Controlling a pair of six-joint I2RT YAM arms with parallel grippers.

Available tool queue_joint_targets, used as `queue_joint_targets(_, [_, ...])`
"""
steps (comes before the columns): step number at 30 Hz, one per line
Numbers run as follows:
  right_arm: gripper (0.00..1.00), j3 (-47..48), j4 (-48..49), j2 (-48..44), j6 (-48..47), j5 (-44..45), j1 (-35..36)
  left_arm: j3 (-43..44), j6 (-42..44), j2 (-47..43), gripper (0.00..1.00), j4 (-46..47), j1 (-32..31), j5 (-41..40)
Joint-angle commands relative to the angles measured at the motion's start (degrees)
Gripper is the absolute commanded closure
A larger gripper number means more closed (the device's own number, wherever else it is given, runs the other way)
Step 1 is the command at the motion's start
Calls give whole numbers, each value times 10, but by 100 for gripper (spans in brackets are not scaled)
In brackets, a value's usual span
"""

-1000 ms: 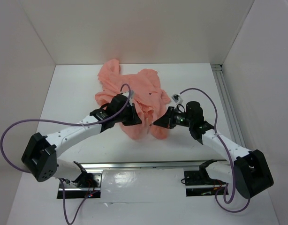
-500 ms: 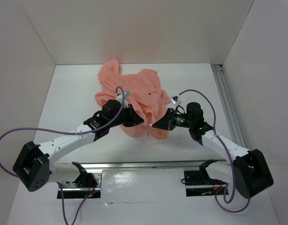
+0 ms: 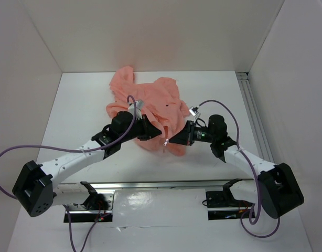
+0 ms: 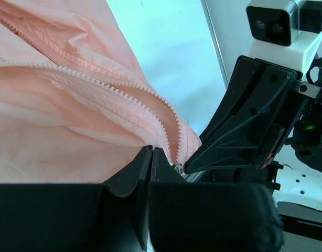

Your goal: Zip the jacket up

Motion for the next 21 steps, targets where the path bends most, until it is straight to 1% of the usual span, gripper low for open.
queue_joint_targets(1, [100,-3,50,3,8,-20,-3,10,-9,-14,100,31,4,1])
queue_joint_targets(3, [100,-3,65,8,13,-20,-3,10,-9,-14,100,31,4,1])
queue_joint_targets(21, [100,-3,76,19,13,-15,-3,4,-9,-14,100,37,4,12])
